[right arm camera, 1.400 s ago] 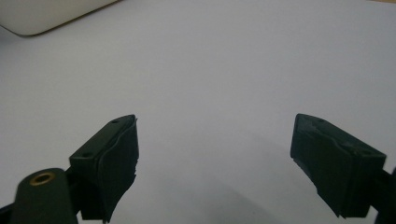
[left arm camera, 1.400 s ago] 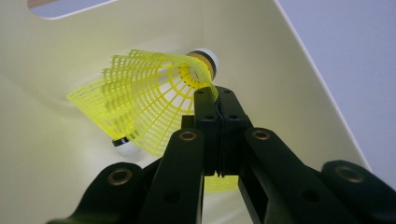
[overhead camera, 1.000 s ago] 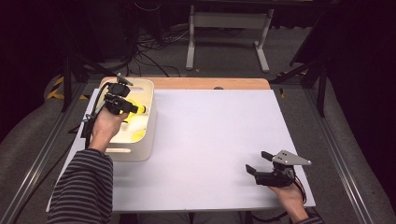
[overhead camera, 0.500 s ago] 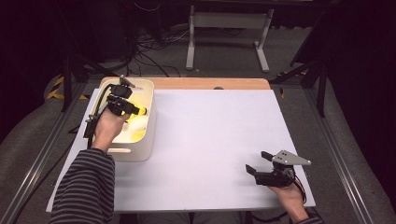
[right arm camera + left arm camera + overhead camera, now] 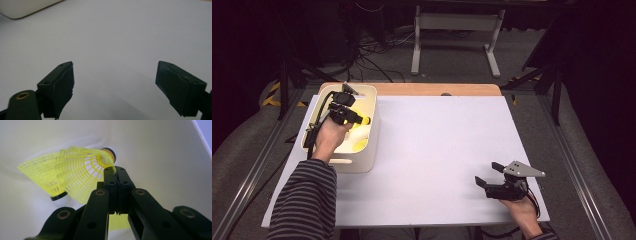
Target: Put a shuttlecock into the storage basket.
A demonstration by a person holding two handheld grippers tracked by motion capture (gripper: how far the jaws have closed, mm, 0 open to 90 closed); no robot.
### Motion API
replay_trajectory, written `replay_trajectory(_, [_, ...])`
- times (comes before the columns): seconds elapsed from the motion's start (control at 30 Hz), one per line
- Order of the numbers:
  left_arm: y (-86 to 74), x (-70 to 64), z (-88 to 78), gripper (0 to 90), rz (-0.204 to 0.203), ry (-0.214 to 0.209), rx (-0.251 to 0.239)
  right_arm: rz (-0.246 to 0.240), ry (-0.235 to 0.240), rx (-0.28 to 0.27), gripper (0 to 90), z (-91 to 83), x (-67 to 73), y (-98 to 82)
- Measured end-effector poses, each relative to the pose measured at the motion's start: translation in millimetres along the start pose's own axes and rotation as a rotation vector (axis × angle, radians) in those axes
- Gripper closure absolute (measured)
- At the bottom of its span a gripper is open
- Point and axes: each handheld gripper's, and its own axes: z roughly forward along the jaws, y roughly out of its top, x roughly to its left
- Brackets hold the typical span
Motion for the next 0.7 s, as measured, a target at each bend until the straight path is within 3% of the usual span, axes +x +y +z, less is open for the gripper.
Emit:
replay_trajectory(0.27, [-0.5, 1.4, -1.4, 86.8, -0.002, 0.002, -0.006, 0.0, 0.002, -0.001, 16.0, -0.3, 0.2, 0.1])
replay_trajectory(0.33, [-1.0, 1.1, -2.6, 79.5, -0.013, 0.003, -0.023, 0.0, 0.001, -0.001, 16.0, -0.2, 0.3, 0.1])
replay_trajectory(0.7, [-4.1, 0.2, -11.0, 61.5, -0.022, 0.001, -0.047, -0.001, 0.002, -0.002, 16.0, -0.2, 0.4, 0.3])
